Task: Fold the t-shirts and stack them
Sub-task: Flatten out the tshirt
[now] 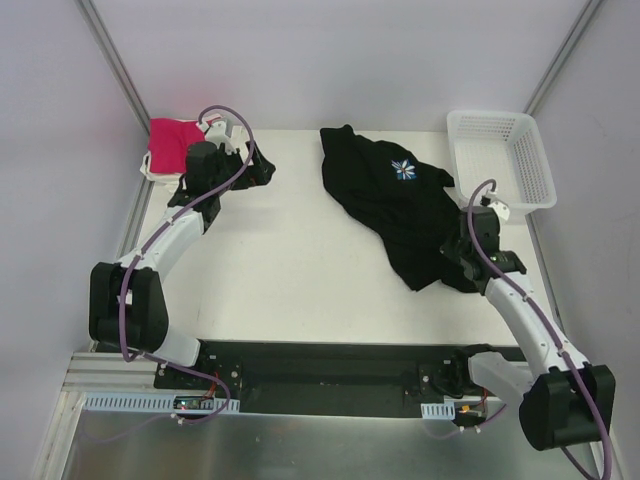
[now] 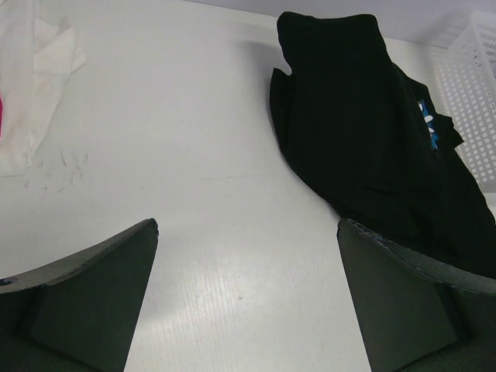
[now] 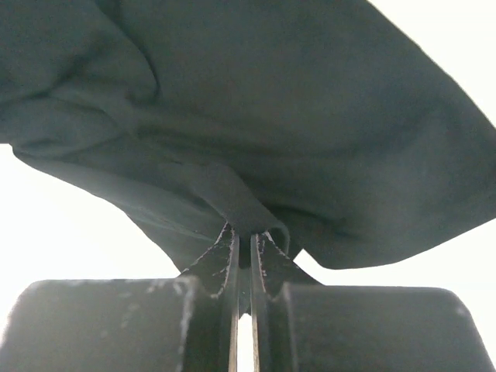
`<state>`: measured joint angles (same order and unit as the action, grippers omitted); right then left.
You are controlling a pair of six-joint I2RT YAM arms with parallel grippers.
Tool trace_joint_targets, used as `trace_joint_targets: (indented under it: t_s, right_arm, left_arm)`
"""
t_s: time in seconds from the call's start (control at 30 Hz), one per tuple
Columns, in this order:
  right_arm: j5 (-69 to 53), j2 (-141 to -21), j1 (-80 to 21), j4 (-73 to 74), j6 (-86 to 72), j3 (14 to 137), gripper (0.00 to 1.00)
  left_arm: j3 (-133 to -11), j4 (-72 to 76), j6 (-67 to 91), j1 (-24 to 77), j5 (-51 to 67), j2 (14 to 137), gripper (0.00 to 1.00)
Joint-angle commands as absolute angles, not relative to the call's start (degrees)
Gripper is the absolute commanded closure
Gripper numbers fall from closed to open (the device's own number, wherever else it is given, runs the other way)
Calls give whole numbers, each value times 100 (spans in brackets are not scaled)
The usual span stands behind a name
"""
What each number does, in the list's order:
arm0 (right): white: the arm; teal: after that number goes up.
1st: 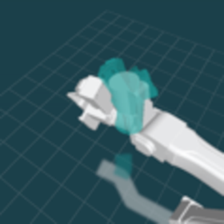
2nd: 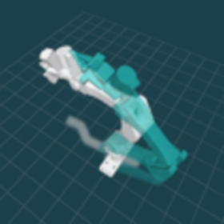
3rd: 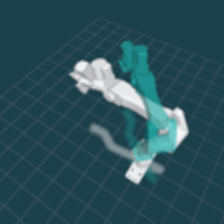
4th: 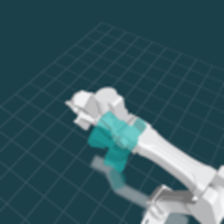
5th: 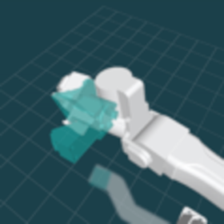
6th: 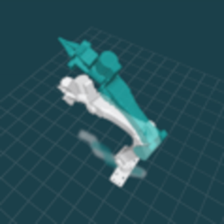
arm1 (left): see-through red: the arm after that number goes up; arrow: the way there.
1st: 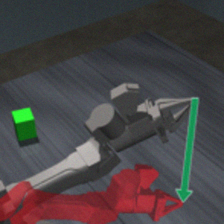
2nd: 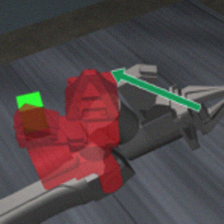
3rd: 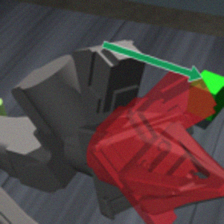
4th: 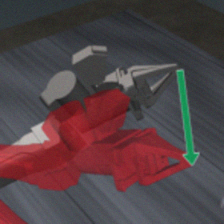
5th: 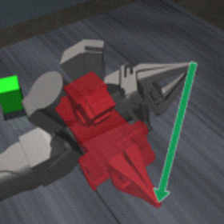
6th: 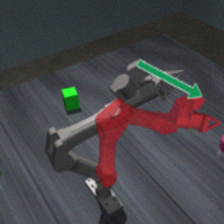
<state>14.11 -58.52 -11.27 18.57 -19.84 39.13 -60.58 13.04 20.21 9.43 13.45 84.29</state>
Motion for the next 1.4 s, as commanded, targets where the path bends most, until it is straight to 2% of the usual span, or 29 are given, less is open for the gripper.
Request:
trace_joint_targets:
  t_s: [0.0,0.2,0.33,0.53,0.83,1.0,1.37]
  right_arm:
    - [1968,-5502,-827,2153,-1487,4763,99]
    - [2389,-5169,-186,2469,-1126,5728,99]
    - [2558,-4826,577,2558,-1028,6081,100]
    - [3049,-4571,1203,2593,-800,6494,99]
    - [2778,-4754,1283,2417,-914,6249,99]
    - [2558,-4772,1292,2355,-993,6126,99]
    - [2364,-4755,1301,2303,-1064,6021,99]
  left_arm:
    - [-6047,1547,2101,993,1503,8508,1]
    - [-6064,1556,2101,1002,1503,8534,1]
    - [-6056,1556,2066,993,1477,8543,1]
    - [-6100,1556,2074,1002,1599,8666,1]
    - [-6293,1617,2022,1063,2187,9043,1]
    - [-6740,1661,1855,1423,3460,9816,1]
    - [-7831,1792,2320,1898,4517,11486,1]
